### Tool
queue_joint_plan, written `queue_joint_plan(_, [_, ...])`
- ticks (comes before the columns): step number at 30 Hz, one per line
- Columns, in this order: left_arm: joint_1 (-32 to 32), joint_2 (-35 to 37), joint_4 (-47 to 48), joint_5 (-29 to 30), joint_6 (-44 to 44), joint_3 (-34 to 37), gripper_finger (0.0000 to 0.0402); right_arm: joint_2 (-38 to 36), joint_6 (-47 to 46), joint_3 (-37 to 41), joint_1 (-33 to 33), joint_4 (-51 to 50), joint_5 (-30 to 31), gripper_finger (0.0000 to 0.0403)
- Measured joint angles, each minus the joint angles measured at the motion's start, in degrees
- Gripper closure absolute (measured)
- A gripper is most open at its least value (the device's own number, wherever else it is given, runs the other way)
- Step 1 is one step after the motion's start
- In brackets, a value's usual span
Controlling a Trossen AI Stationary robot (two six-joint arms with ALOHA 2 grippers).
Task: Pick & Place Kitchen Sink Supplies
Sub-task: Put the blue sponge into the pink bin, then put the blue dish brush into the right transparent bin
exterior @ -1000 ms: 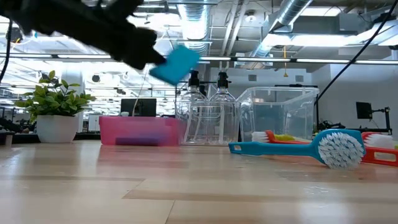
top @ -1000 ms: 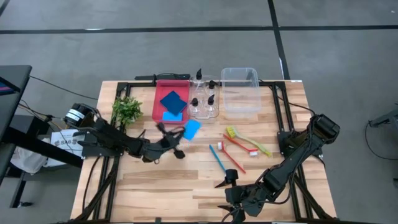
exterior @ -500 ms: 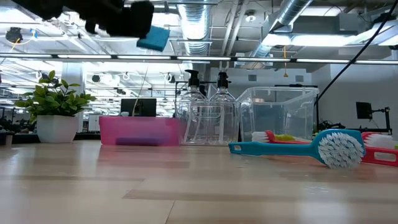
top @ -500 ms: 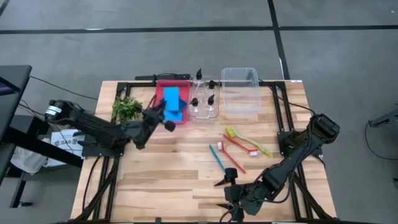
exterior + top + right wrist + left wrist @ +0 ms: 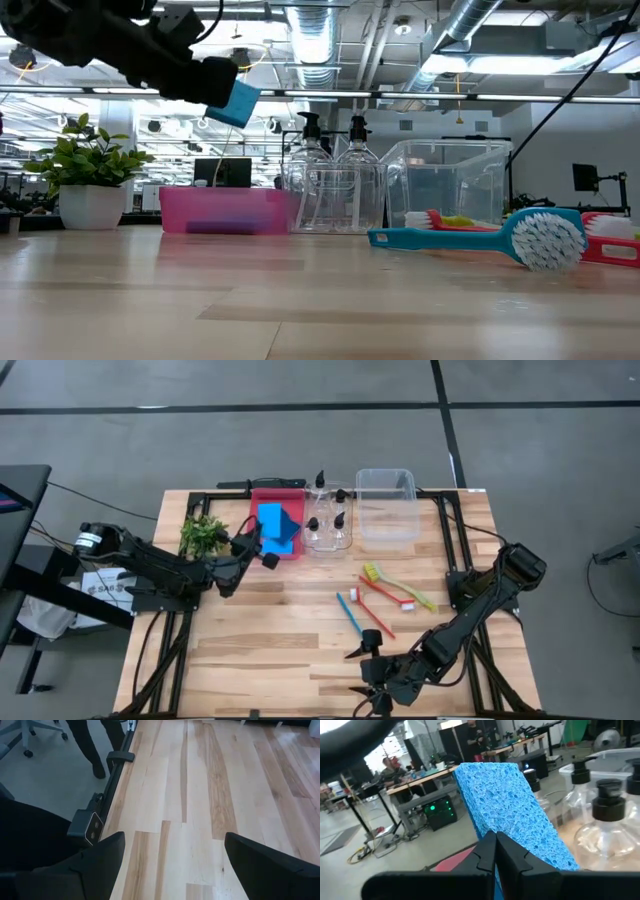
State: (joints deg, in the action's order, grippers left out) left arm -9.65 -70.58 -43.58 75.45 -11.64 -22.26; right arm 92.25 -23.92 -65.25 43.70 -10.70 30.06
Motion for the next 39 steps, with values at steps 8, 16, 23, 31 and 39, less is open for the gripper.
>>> queue_joint_plan(8, [1.3, 0.0, -0.2, -0.8, 0.1, 0.6, 0.0394, 0.0, -0.1, 0.0, 0.0, 0.0, 0.0, 0.0065])
queue_joint_plan(16, [1.7, 0.0, -0.2, -1.4, 2.1, 0.6, 0.0393, 0.0, -0.1, 0.0, 0.0, 0.0, 0.0, 0.0065])
queue_joint_plan(23, [2.2, 0.0, 0.1, -1.4, 3.4, 0.6, 0.0384, 0.0, -0.1, 0.0, 0.0, 0.0, 0.0, 0.0065])
queue_joint_plan(31, [2.2, 0.0, 0.3, -1.4, 5.0, 0.6, 0.033, 0.0, -0.1, 0.0, 0.0, 0.0, 0.0, 0.0065])
queue_joint_plan(39, [2.2, -0.1, 0.3, -1.4, 5.1, 0.6, 0.029, 0.0, -0.1, 0.0, 0.0, 0.0, 0.0, 0.0065])
